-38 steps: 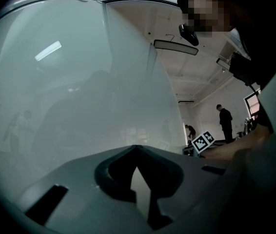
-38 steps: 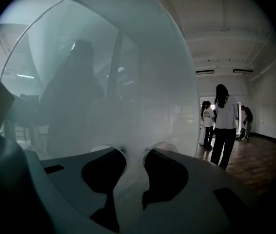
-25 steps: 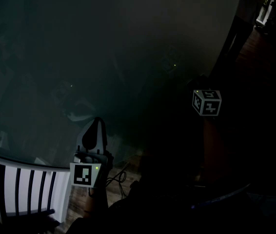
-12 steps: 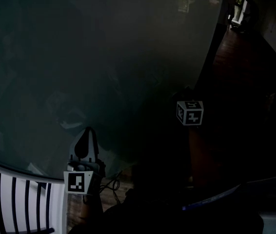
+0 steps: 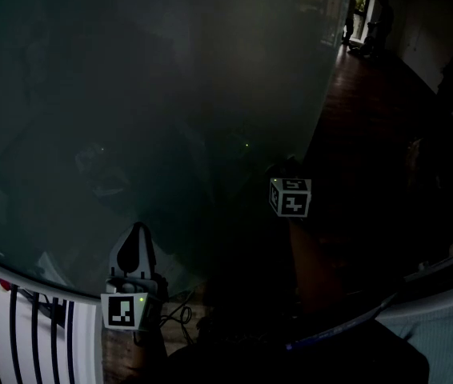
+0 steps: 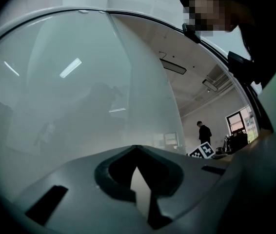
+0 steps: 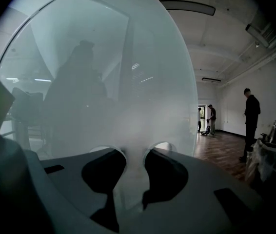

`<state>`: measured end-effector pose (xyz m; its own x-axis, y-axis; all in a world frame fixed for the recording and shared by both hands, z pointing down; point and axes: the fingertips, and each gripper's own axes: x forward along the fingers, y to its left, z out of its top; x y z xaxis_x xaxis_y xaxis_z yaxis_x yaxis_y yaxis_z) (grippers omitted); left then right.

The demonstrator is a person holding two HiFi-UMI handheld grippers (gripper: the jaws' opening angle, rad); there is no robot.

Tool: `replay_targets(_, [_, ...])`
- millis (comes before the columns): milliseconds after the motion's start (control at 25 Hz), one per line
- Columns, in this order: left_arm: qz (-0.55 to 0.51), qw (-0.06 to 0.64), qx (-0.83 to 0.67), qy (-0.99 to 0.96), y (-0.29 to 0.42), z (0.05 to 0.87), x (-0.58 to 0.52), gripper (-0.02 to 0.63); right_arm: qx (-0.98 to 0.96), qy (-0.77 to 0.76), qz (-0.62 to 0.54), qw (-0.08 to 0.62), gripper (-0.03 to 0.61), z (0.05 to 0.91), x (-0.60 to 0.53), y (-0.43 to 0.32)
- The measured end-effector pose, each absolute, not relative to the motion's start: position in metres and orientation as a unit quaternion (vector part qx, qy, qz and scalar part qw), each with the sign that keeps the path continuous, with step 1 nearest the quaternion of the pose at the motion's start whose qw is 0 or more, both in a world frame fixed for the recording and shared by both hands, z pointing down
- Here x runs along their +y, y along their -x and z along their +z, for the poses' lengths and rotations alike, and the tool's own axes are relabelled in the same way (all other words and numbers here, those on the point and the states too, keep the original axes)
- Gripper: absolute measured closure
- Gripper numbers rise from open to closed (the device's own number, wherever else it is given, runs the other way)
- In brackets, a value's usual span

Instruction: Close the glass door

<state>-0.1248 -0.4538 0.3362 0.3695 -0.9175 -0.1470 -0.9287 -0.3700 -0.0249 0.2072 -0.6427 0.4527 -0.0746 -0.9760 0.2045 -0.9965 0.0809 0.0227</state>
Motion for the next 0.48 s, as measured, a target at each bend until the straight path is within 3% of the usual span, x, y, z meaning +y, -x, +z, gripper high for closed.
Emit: replay_targets(480, [0.054, 0.05, 0.575, 0.815, 0.121, 0.33, -0.351, 0.612, -0.687, -0.719, 0.069, 0.081, 0.459, 0.451, -0.548, -0.224])
